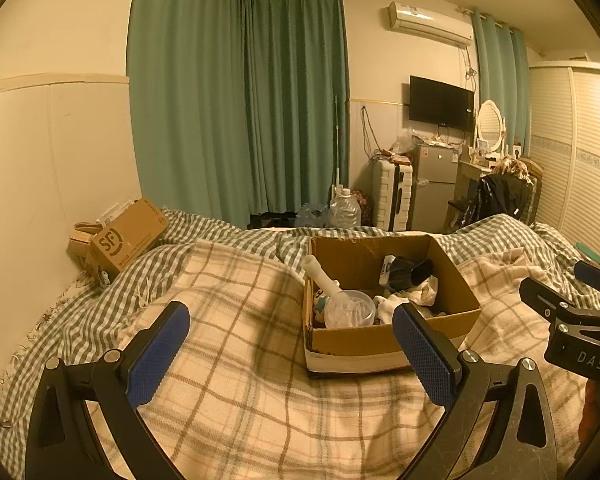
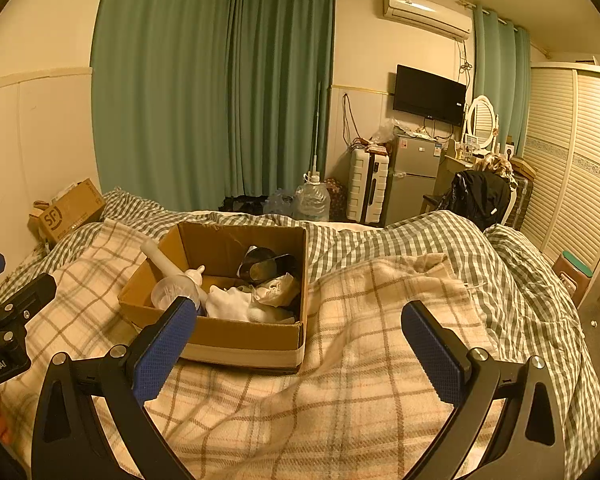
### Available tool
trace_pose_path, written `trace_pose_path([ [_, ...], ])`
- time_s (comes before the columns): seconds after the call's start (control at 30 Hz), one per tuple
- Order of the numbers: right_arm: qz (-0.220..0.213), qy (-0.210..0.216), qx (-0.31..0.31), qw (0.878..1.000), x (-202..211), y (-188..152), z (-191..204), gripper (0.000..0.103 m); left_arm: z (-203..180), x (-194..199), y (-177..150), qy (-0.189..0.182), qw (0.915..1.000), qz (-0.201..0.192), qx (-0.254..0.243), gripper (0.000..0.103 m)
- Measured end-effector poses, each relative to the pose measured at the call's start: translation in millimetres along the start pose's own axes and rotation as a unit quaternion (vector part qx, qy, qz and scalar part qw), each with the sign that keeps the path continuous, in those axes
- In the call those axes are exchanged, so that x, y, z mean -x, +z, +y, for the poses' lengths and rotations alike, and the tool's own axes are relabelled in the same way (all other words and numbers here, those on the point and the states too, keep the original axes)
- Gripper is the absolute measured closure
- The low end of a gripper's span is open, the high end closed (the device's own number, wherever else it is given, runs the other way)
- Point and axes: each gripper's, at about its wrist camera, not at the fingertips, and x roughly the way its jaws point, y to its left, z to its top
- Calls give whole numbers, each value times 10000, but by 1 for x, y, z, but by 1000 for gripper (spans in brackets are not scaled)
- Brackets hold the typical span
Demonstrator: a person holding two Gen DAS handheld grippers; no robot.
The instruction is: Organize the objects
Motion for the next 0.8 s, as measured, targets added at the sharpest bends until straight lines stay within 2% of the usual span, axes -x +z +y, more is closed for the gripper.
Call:
trace_pose_path([
  [0.8,59,-12,27,10000,-2,-2,1,0,-4,1,0,-15,10000,2,-53,0],
])
